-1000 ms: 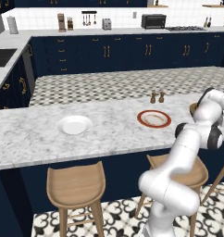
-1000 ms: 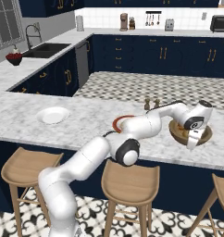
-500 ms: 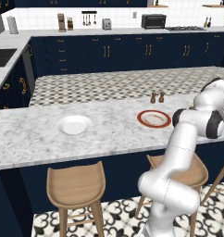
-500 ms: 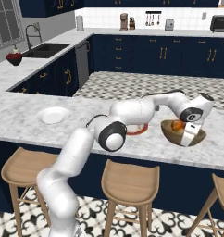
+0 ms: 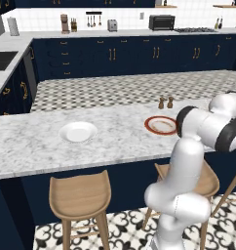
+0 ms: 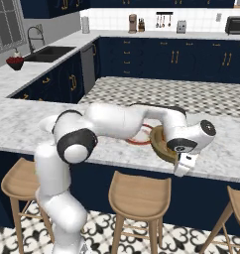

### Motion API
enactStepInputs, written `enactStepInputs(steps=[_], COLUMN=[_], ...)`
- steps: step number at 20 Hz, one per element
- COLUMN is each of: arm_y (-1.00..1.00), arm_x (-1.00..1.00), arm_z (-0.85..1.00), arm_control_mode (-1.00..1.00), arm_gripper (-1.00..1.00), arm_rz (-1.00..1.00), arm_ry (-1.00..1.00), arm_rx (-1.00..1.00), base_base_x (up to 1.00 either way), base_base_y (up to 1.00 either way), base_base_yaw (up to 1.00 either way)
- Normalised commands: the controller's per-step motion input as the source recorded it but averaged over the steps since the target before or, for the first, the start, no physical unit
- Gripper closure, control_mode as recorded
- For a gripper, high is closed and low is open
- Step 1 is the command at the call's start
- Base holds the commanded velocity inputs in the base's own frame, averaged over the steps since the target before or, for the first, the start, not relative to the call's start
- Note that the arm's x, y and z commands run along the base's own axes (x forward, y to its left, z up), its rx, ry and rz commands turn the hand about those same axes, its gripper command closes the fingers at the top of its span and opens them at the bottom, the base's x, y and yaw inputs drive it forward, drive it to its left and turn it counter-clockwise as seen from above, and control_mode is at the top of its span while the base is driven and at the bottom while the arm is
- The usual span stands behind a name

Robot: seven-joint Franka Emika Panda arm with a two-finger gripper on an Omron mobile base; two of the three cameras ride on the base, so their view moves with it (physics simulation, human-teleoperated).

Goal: Pick the chicken drumstick and potato from their plates and place them in the bowl. Then put the bowl in the fridge.

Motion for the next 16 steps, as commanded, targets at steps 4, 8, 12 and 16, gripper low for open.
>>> enactStepInputs(steps=[4, 8, 12, 16], arm_y=[1.0, 1.0, 1.0, 1.0], arm_x=[-0.64, -0.61, -0.57, -0.42], arm_z=[0.91, 0.82, 0.48, 0.41], arm_control_mode=[-1.0, -1.0, -1.0, -1.0], arm_gripper=[1.0, 1.0, 1.0, 1.0], arm_rz=[0.11, 0.1, 0.11, 0.12], arm_ry=[-0.03, 0.01, 0.02, 0.01], arm_rx=[-0.1, -0.09, -0.07, -0.03], base_base_x=[0.0, 0.0, 0.0, 0.0], base_base_y=[0.0, 0.0, 0.0, 0.0], base_base_yaw=[0.0, 0.0, 0.0, 0.0])
